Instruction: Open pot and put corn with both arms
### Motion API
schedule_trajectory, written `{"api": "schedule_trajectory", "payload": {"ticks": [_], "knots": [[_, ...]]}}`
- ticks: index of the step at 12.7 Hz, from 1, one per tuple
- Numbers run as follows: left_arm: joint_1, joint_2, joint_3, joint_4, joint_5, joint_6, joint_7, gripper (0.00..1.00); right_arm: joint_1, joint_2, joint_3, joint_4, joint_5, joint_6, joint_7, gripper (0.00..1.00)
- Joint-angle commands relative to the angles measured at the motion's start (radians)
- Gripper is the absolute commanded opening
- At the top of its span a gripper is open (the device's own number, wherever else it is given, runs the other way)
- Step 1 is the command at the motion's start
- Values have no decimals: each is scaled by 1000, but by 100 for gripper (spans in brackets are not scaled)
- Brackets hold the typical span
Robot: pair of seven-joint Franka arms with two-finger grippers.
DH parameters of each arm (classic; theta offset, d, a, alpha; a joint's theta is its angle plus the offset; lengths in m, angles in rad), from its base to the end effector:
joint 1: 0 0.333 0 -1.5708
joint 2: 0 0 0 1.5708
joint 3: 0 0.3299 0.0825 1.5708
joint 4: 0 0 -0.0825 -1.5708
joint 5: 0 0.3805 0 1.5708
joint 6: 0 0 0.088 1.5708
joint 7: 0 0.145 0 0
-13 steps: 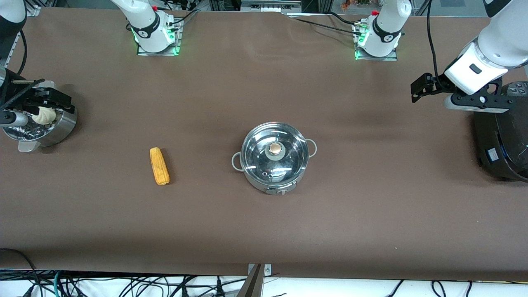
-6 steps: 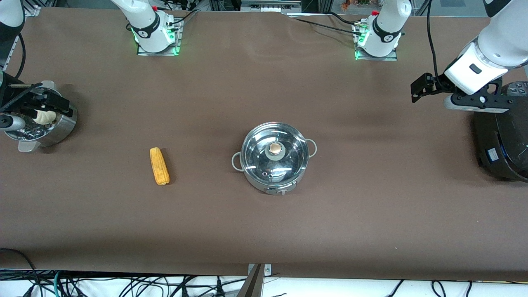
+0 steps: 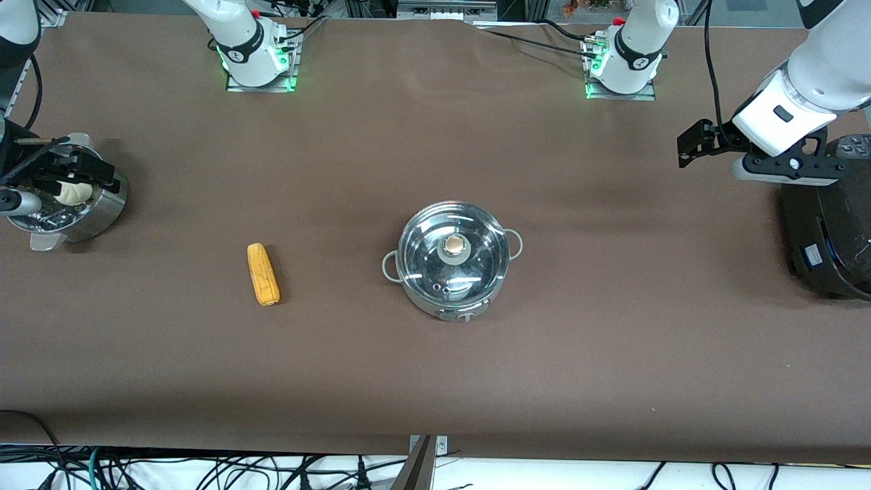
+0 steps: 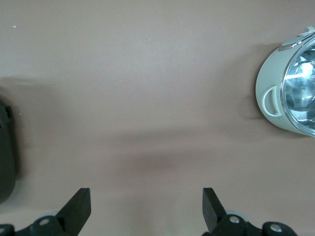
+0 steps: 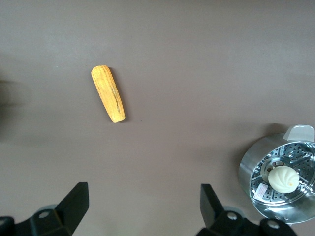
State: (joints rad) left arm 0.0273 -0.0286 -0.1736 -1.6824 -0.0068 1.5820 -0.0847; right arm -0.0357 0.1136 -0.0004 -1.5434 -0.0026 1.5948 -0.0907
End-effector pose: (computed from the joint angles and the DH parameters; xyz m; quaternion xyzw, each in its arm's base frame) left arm 0.5305 -0.0803 0.5646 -0.9989 0.0305 0.0360 0.0032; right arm 0.5840 -0.0214 0.5507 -0.9991 -0.0274 0.0311 0.0007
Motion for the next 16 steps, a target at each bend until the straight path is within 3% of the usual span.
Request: {"api": "schedule_trajectory", "payload": {"ticks": [1, 8, 10, 14, 16], "knots": [[3, 4, -6, 21, 7, -31, 13, 100, -6, 9, 2, 25, 1, -9, -7, 100], [-49, 44, -18, 26, -50, -36, 10, 100, -6, 9, 2, 25, 1, -7, -6, 100], [-123, 131, -18, 114, -62, -33, -21, 100, -3, 11, 3, 25, 1, -6, -6, 100], [-332, 381, -15, 373, -56, -28, -375, 100, -3, 30, 3, 25, 0, -4, -11, 100], [-397, 462, -17, 426, -56, 51, -510, 100, 0, 78, 3, 26, 1, 31, -11, 100]]}}
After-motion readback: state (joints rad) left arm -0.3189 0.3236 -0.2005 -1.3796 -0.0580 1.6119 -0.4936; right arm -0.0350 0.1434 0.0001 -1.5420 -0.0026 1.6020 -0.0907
